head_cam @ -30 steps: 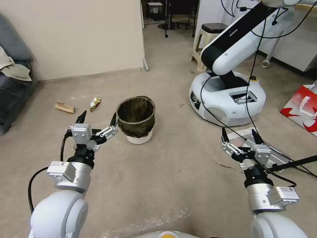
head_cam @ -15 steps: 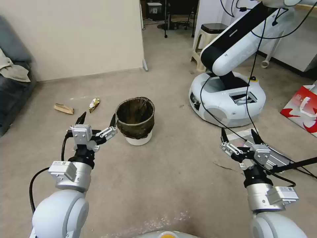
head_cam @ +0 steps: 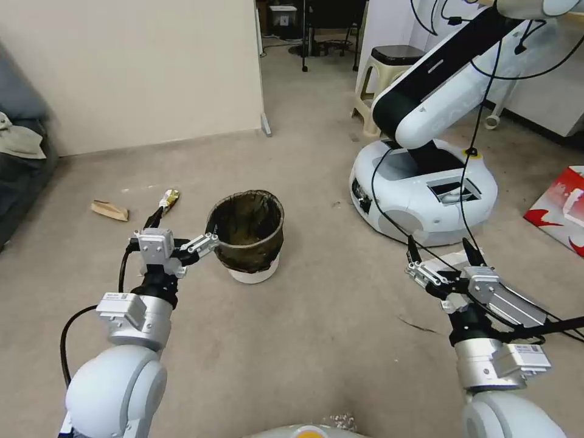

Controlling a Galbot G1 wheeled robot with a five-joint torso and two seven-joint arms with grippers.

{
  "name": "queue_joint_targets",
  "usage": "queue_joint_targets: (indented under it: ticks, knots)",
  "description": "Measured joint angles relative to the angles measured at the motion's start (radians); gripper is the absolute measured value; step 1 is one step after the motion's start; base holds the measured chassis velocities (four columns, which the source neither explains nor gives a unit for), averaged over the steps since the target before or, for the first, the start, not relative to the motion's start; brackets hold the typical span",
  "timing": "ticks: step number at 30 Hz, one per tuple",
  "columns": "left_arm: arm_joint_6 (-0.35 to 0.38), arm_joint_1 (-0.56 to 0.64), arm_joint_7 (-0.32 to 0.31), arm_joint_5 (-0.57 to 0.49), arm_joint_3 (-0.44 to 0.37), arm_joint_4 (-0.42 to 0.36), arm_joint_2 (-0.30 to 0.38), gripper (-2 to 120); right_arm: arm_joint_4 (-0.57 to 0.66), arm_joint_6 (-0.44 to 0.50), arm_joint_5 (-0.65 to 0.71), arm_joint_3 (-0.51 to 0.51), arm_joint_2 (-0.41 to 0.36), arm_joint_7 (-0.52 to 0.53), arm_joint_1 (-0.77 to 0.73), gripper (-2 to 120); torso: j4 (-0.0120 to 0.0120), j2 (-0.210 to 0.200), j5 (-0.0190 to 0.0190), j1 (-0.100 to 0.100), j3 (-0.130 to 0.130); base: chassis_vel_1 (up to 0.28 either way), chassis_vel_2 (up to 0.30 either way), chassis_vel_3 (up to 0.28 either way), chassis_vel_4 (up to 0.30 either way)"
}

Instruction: Pick up the trash can from the floor.

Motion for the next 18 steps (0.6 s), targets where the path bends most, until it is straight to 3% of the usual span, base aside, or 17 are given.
queue_joint_targets:
  ticks: [15,18]
  knots:
    - [0.045,-0.083,-0.004,-0.013,0.001,0.070,0.037,100,-0.008,-0.004,-0.002,-0.002,0.000,-0.001,0.008,100,-0.0002,0.000,-0.0003,0.000,0.000,-0.138,0.139,0.126,-0.131]
    - [0.127,-0.130,0.013,-0.031,0.001,0.123,0.070,100,-0.015,-0.004,-0.002,-0.004,0.000,0.000,0.008,100,0.0000,0.000,-0.0003,0.000,0.000,-0.085,0.101,0.086,-0.083]
